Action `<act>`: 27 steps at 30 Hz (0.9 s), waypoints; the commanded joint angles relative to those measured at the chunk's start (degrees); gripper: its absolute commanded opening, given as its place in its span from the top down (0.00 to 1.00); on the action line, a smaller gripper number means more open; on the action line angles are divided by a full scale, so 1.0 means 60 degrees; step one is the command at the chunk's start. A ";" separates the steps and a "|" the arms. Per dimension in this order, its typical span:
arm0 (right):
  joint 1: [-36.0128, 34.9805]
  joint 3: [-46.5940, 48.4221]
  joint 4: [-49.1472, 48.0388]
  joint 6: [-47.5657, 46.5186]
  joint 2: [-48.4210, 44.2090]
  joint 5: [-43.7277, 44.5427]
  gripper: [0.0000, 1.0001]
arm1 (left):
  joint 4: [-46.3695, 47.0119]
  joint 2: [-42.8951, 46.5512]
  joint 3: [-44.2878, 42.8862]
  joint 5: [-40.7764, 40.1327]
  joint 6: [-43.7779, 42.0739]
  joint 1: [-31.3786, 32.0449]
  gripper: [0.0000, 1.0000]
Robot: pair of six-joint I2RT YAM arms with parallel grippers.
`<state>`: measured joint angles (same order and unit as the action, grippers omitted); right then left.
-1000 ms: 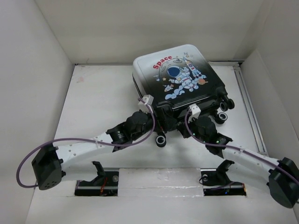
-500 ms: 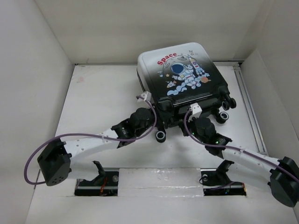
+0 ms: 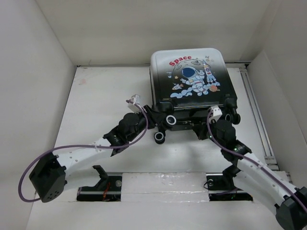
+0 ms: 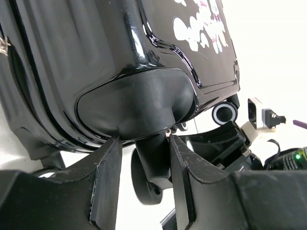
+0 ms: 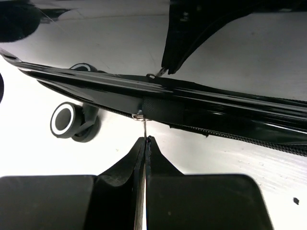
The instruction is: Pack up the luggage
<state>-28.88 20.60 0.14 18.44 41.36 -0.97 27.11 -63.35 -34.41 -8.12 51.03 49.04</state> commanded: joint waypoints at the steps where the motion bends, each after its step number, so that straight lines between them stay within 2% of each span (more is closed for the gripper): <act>1: 0.0551 0.0082 0.0196 -0.0069 -0.0244 0.0310 1.00 | 0.0593 0.0627 0.0183 -0.0697 -0.1136 -0.0277 1.00; 5: 0.0551 0.0082 0.0196 -0.0070 -0.0009 0.0191 1.00 | 0.0593 0.0802 0.0272 -0.0610 -0.1136 -0.0277 1.00; 7: 0.0551 0.0082 -0.0037 -0.0070 -0.0009 -0.0376 1.00 | 0.0680 0.0803 0.0272 -0.0347 -0.1136 -0.0277 1.00; 10: 0.0275 -0.0094 -0.1104 0.0279 0.0354 -0.1549 1.00 | 0.1120 0.0497 0.0272 0.0151 -0.1033 -0.0189 1.00; 12: -0.0734 -0.0196 -0.2378 0.0602 0.0736 -0.1538 1.00 | 0.1631 -0.0030 0.0125 0.0444 -0.1033 0.0322 1.00; 18: -0.4042 0.1149 -0.4792 0.0809 0.3810 -0.0600 1.00 | 0.2495 -0.1260 -0.0972 0.1350 -0.0742 0.0996 1.00; 21: -0.4327 0.1503 -0.5617 0.1027 0.4779 -0.0600 1.00 | 0.2600 -0.1394 -0.1296 0.1632 -0.0609 0.0997 1.00; 23: -0.4415 0.1504 -0.6816 0.1130 0.5072 -0.0921 1.00 | 0.2600 -0.1496 -0.1558 0.1982 -0.0506 0.0997 1.00; 27: -0.4502 0.1738 -0.9070 0.1467 0.6754 -0.1712 1.00 | 0.2395 -0.1585 -0.2115 0.2511 -0.0390 0.0997 1.00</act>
<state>-50.46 25.45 -36.34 23.57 75.46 5.04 27.14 -72.86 -38.79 -9.85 44.29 50.35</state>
